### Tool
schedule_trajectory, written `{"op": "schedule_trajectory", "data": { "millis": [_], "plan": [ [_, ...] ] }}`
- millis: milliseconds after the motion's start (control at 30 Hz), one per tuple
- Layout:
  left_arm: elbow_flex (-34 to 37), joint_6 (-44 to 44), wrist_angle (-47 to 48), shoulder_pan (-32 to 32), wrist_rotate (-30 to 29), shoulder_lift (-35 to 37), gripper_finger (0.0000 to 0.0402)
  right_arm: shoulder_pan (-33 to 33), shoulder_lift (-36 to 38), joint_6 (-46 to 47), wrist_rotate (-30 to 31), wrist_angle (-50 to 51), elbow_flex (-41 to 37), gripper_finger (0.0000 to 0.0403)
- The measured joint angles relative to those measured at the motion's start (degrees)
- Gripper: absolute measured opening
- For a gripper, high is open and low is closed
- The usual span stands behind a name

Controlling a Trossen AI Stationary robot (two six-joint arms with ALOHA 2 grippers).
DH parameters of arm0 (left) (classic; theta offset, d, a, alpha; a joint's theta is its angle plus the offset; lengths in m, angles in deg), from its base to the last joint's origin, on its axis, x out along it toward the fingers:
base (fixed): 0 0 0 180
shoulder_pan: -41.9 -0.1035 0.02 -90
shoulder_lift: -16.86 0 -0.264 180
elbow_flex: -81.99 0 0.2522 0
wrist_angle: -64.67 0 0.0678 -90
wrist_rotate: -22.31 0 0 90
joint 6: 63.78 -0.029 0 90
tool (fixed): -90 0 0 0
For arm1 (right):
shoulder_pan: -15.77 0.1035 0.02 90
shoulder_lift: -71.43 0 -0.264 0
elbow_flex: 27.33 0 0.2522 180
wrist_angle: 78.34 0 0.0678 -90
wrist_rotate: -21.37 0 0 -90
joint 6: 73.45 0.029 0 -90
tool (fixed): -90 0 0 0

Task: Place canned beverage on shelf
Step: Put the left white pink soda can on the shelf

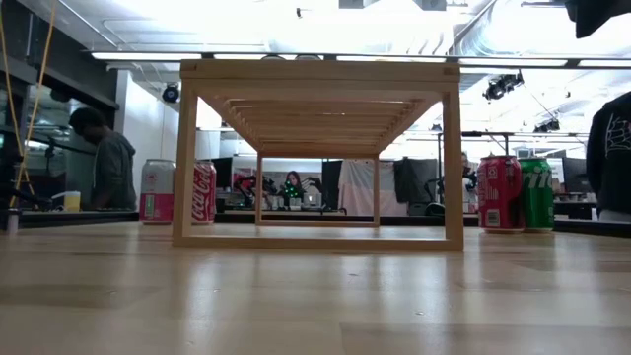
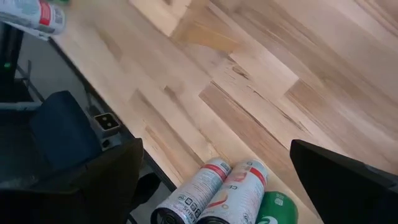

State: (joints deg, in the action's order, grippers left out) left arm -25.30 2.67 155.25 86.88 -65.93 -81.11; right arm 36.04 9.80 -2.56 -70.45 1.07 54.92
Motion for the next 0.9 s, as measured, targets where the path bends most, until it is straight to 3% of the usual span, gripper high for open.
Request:
{"op": "schedule_trajectory", "data": {
  "millis": [100, 233, 367, 500, 567, 733, 900],
  "plan": [
    [-3.61, -5.0, -0.04, -2.04, -0.82, 4.04, 0.0235, 0.0, 0.02, -2.97, -0.02, -4.38, 0.0, 0.0392],
    [-9.58, -10.78, -2.17, -5.41, -3.11, 10.31, 0.0235, -0.02, 0.02, -11.15, -1.86, -17.45, 0.0, 0.0392],
    [-13.78, -17.2, -6.84, -8.76, -12.39, 15.96, 0.0235, -0.02, 0.02, -19.6, -2.53, -34.2, 0.0, 0.0392],
    [-14.3, -25.46, -7.2, -13.27, -23.66, 20.32, 0.0235, -0.03, 0.04, -27.95, 3.2, -48.48, 0.0, 0.0392],
    [-14.28, -29.57, -6.65, -16.17, -26.39, 21.09, 0.0235, -0.63, 0.03, -33.39, 6.33, -53.86, 0.0, 0.0392],
    [-14.22, -40.99, -6.91, -24.63, -24.26, 20.6, 0.0235, -3.71, -2.06, -43.96, 12.31, -59.91, 0.24, 0.0392],
    [-14.08, -51.83, -6.85, -33.05, -18.58, 17.98, 0.0235, -8.08, -8.99, -51.84, 13.66, -51.46, 6.64, 0.0392]
  ]
}}
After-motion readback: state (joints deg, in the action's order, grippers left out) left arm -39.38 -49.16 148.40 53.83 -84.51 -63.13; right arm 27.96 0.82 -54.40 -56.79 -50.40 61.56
